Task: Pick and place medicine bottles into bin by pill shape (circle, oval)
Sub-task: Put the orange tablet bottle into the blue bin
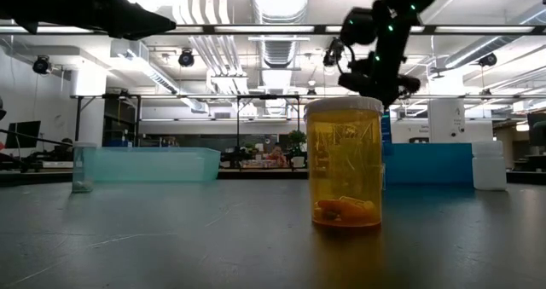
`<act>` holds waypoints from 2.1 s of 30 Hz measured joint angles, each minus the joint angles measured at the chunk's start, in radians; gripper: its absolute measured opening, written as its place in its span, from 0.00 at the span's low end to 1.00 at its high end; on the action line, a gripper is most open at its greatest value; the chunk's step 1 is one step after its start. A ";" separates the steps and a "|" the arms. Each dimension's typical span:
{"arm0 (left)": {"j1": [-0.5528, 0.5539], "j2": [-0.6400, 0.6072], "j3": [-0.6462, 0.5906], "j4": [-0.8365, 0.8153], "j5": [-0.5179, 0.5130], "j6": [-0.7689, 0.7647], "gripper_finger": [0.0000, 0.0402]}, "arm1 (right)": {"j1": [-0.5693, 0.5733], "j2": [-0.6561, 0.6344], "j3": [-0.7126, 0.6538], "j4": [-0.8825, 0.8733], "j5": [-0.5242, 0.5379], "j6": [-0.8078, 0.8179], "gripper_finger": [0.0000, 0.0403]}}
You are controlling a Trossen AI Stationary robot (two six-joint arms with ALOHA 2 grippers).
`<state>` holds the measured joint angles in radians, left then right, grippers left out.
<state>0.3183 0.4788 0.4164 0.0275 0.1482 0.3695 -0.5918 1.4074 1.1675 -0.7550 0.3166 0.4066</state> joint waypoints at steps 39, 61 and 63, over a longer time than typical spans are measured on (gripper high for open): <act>0.000 0.130 0.000 0.094 -0.027 0.003 0.43 | -0.204 0.023 -0.337 0.506 -0.132 0.052 0.29; 0.000 0.130 0.000 0.096 -0.026 0.002 0.43 | -0.203 0.023 -0.339 0.507 -0.132 0.058 0.36; 0.000 0.130 0.000 0.096 -0.026 0.002 0.43 | -0.203 0.023 -0.339 0.507 -0.132 0.067 0.41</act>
<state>0.3185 0.6083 0.4164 0.1232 0.1219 0.3714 -0.7948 1.4305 0.8288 -0.2479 0.1844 0.4736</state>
